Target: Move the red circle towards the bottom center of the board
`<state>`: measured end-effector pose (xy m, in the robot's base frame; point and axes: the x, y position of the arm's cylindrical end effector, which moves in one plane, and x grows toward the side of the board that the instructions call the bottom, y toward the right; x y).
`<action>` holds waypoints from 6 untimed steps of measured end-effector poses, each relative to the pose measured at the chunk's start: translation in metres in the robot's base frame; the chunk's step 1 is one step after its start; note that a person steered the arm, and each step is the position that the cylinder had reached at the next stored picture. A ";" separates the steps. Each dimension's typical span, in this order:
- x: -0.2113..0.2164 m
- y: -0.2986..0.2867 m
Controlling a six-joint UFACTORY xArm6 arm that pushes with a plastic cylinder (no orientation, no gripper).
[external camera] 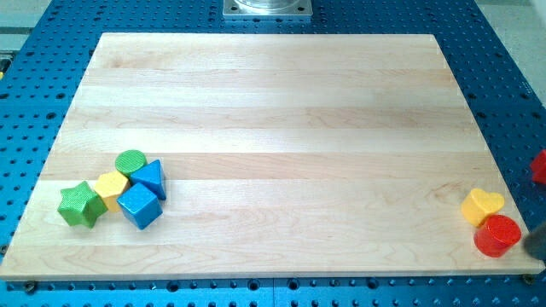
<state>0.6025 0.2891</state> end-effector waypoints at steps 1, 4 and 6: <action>-0.025 -0.076; -0.031 -0.084; -0.024 -0.214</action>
